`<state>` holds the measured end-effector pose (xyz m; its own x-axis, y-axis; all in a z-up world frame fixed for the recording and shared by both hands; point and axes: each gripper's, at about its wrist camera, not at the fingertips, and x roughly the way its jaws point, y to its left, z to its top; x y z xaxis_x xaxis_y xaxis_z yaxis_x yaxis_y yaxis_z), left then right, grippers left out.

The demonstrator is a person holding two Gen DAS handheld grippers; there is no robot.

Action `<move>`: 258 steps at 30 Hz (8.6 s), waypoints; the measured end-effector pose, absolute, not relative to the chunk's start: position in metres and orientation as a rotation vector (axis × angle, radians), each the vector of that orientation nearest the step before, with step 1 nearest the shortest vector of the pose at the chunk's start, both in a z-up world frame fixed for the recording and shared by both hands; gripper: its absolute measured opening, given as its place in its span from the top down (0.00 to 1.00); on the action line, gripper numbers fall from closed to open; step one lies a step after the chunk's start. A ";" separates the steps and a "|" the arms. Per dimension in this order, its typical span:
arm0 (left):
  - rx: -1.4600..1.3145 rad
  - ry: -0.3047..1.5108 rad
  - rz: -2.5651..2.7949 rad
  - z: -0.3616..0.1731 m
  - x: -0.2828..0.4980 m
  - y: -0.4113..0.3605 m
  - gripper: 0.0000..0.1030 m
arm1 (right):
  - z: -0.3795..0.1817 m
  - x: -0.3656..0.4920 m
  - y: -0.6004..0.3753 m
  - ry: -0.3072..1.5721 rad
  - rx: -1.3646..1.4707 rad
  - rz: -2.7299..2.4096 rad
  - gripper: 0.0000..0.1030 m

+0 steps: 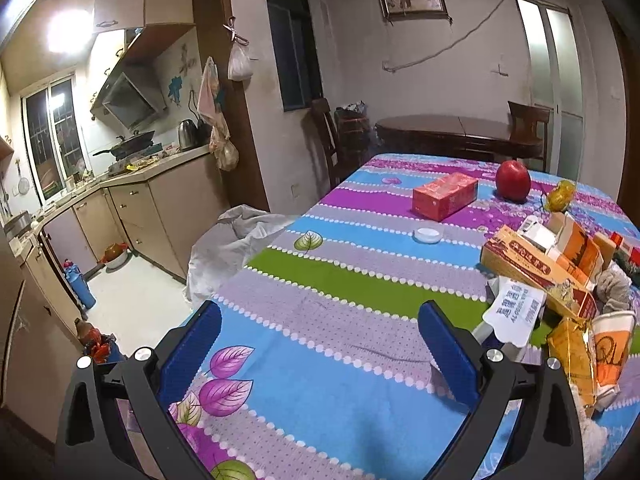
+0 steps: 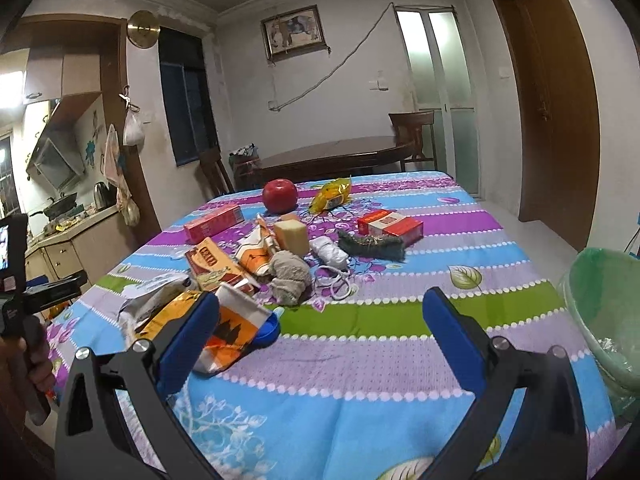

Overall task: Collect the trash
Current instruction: 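Move both tools over the table toward the pile of trash, then grasp the white-orange paper cup with the right gripper, then lift the paper cup with the right gripper while the left gripper grasps the alcohol wipes packet, then carry both items over the green bin and open both grippers to drop them, then swing both tools back over the table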

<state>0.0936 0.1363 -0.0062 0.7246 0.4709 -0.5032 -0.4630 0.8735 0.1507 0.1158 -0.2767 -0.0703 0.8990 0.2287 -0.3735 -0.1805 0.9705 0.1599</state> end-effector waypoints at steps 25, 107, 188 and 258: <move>0.017 0.463 0.324 0.014 0.068 0.091 0.05 | -0.052 0.058 -0.249 0.174 -0.145 0.206 0.05; -0.078 0.536 0.291 -0.037 0.043 0.148 0.05 | -0.087 0.194 -0.209 0.730 0.276 0.495 0.07; 0.412 0.774 -0.962 0.035 0.190 -0.452 0.58 | 0.007 0.092 -0.612 0.637 0.410 -0.163 0.44; 0.125 0.610 -0.402 0.023 0.171 -0.159 0.16 | -0.003 0.040 -0.420 0.026 0.066 -0.108 0.06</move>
<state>0.1714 -0.1586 0.0228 0.7453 -0.3293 -0.5798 0.4023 0.9155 -0.0028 0.0405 -0.4196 -0.0025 0.9938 -0.1072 -0.0295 0.1089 0.9920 0.0640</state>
